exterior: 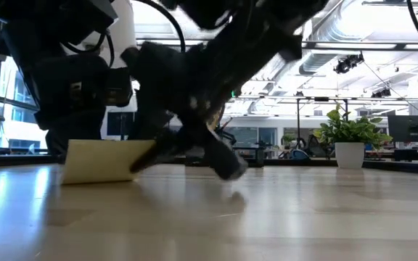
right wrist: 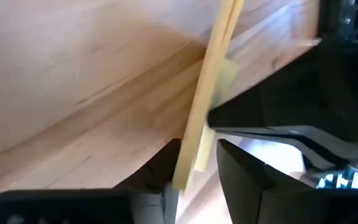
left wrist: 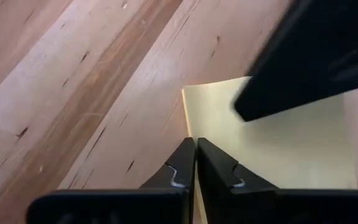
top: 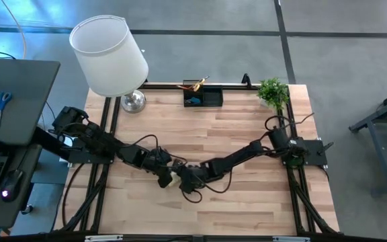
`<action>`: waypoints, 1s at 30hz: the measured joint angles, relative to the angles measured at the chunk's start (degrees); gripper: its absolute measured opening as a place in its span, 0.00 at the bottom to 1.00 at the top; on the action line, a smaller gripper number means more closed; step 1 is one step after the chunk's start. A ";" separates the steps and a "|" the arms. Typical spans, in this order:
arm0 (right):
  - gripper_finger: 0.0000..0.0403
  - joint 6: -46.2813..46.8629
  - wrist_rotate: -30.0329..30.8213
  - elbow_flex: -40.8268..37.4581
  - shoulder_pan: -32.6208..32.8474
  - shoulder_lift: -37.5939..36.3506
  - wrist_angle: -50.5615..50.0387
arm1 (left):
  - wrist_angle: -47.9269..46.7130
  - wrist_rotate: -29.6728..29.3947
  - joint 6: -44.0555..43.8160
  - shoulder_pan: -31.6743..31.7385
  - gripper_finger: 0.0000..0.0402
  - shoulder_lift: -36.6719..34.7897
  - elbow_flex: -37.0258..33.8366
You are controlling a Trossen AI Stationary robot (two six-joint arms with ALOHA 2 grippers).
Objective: Pick and place office supplies into organizer
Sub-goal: Put the sticky notes into the desk organizer
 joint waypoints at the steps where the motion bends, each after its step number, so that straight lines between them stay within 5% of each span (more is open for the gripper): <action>1: 0.23 0.98 0.13 0.00 0.34 -0.64 -0.53 | -0.09 0.06 0.00 0.00 0.01 -0.02 0.00; 17: 0.02 11.60 -6.19 0.13 1.14 -2.18 -2.67 | 0.24 0.62 4.31 0.00 0.02 -1.20 -0.37; 23: 0.01 16.46 0.74 0.24 1.88 -2.77 -5.33 | -6.17 -1.81 10.69 -0.07 0.09 -8.25 1.18; 30: 0.01 26.67 8.38 0.24 2.83 -8.36 -17.85 | -23.76 -12.71 14.24 -0.07 0.16 -23.68 6.12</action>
